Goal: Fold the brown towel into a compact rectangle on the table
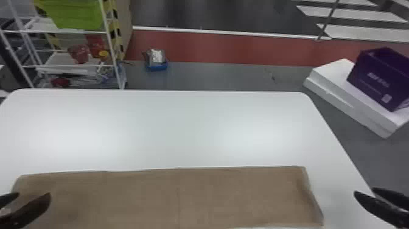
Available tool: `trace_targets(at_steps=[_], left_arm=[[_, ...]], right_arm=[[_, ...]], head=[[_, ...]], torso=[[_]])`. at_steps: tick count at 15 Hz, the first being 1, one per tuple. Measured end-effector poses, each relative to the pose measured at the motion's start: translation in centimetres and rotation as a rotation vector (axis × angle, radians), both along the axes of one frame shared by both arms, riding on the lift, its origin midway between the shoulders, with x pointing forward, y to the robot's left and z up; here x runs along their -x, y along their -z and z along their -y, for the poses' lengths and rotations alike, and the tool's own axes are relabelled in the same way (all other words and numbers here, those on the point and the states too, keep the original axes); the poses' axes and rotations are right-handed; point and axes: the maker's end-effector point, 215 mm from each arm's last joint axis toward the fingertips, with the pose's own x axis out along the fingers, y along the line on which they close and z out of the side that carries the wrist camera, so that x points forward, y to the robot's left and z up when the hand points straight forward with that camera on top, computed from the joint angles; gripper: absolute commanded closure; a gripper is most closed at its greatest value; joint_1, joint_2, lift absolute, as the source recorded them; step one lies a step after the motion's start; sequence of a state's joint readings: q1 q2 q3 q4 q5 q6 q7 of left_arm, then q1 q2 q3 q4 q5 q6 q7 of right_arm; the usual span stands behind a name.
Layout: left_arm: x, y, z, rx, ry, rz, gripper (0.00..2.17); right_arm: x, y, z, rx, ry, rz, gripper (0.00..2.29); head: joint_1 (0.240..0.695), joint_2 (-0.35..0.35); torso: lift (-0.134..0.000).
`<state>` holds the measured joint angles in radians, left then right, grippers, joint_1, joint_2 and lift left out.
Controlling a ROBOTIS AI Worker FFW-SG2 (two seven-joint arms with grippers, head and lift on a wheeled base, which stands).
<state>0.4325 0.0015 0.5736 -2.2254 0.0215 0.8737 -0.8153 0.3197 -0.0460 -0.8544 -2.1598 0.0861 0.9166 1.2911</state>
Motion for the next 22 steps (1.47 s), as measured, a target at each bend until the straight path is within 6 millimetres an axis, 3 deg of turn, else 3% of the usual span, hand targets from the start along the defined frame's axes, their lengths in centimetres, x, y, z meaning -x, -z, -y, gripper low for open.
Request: trace_targets(at_steps=[15,22], left_arm=[[0.0,-0.2,-0.6,-0.014,-0.013,0.004,0.16],[0.6,-1.0,-6.4,-0.086,-0.111,0.021,0.21]], right_arm=[[-0.1,-0.2,-0.2,-0.015,-0.012,0.008,0.14],[0.0,-0.3,-0.2,-0.017,-0.024,0.022,0.14]], head=[[0.695,-0.105],[0.695,-0.004]], torso=[[-0.124],[-0.124]])
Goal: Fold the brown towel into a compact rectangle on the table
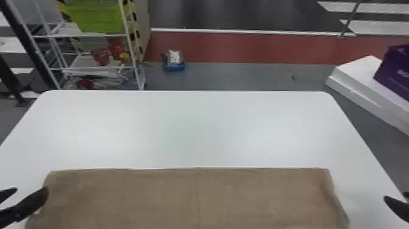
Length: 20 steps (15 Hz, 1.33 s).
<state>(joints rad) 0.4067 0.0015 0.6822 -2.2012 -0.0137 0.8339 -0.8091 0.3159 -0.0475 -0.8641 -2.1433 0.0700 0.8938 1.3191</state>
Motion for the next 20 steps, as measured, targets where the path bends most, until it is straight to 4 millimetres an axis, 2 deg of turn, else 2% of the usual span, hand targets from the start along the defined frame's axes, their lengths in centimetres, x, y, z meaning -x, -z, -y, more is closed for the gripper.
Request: trace_targets(at_steps=[2,8,20], left_arm=[[0.6,0.7,-0.8,-0.013,-0.014,-0.032,0.21],[1.0,2.8,-0.8,-0.004,-0.008,-0.089,0.21],[1.0,4.8,-0.4,-0.033,0.001,-0.145,0.27]], right_arm=[[0.0,0.0,-0.1,-0.004,-0.002,0.005,0.14],[0.2,-0.5,-0.2,-0.025,-0.013,0.021,0.15],[0.3,-0.8,-0.3,-0.041,-0.021,0.035,0.15]], head=[[0.695,0.009],[0.695,0.016],[0.695,0.007]], torso=[[-0.124],[-0.124],[-0.124]])
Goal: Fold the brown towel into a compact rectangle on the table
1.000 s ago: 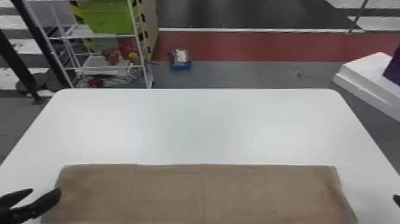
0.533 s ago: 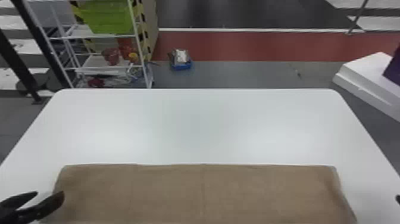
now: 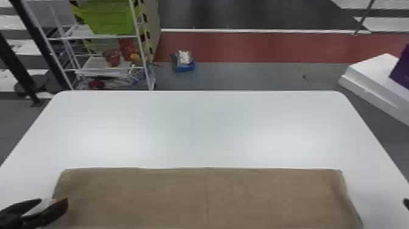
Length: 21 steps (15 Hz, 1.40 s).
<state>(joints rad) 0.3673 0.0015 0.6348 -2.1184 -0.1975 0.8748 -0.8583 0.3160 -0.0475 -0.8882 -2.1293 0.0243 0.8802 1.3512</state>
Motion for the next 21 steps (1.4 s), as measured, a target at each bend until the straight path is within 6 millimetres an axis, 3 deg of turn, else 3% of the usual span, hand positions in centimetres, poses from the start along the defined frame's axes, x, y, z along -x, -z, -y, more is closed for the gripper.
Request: trace_targets(at_steps=[7,9,11,13,17,18,21], left_arm=[[0.0,0.9,0.3,0.002,0.002,-0.032,0.42],[0.0,0.9,0.4,0.003,0.005,-0.032,0.61],[0.0,0.7,0.4,0.003,0.007,-0.031,0.65],[0.0,0.7,0.4,0.004,0.009,-0.030,1.07],[-0.1,-0.1,1.1,0.024,0.029,-0.018,1.12],[-0.1,-0.6,1.4,0.039,0.037,-0.009,1.39],[-0.1,-2.2,2.0,0.115,0.043,0.032,1.41]], right_arm=[[0.2,-0.1,0.2,-0.006,0.000,0.006,0.15],[0.2,-0.1,0.3,-0.007,0.000,0.011,0.15],[0.2,-0.1,0.3,-0.012,-0.002,0.013,0.15],[0.2,-0.1,0.2,-0.017,-0.004,0.017,0.15],[0.2,-0.4,0.2,-0.031,-0.004,0.029,0.15],[0.1,-0.4,0.2,-0.035,-0.005,0.032,0.15],[-0.1,-0.3,0.2,-0.042,-0.005,0.039,0.15]], head=[[0.695,-0.001],[0.695,-0.003],[0.695,-0.004],[0.695,-0.004],[0.695,-0.013],[0.695,-0.016],[0.695,-0.030]], torso=[[-0.124],[-0.124],[-0.124],[-0.124],[-0.124],[-0.124],[-0.124]])
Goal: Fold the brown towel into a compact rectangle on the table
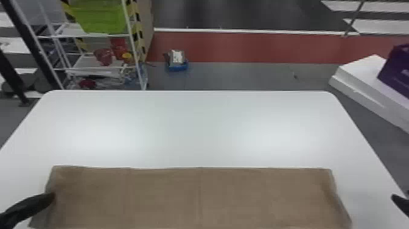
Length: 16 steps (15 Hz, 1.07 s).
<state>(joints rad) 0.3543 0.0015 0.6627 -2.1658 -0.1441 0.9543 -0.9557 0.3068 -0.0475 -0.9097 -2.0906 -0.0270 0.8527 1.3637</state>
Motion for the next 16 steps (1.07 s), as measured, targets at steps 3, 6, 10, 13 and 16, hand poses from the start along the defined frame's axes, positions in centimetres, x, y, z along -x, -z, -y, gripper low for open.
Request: trace_targets(at_steps=[3,6,10,13,16], left_arm=[[-0.6,-0.8,0.2,0.017,-0.007,0.018,1.41],[-1.0,-1.0,0.8,0.030,0.000,0.021,1.41],[-1.3,-0.8,1.1,0.027,0.000,0.010,1.41],[-0.8,-0.9,1.6,0.046,0.000,-0.007,1.41],[-0.7,-1.1,2.3,0.072,0.004,-0.015,1.41]], right_arm=[[-0.1,0.2,-0.1,-0.005,-0.001,0.004,0.15],[-0.7,0.3,-0.9,-0.009,-0.005,0.022,0.17],[-1.4,0.5,-2.3,-0.009,-0.025,0.044,0.17],[-1.9,0.7,-2.5,0.004,-0.023,0.044,0.39],[-2.4,1.2,-4.4,-0.005,-0.062,0.047,1.84]], head=[[0.695,-0.032],[0.695,-0.030],[0.695,-0.011],[0.695,-0.014],[0.695,0.003]], torso=[[-0.124],[-0.124],[-0.124],[-0.124],[-0.124]])
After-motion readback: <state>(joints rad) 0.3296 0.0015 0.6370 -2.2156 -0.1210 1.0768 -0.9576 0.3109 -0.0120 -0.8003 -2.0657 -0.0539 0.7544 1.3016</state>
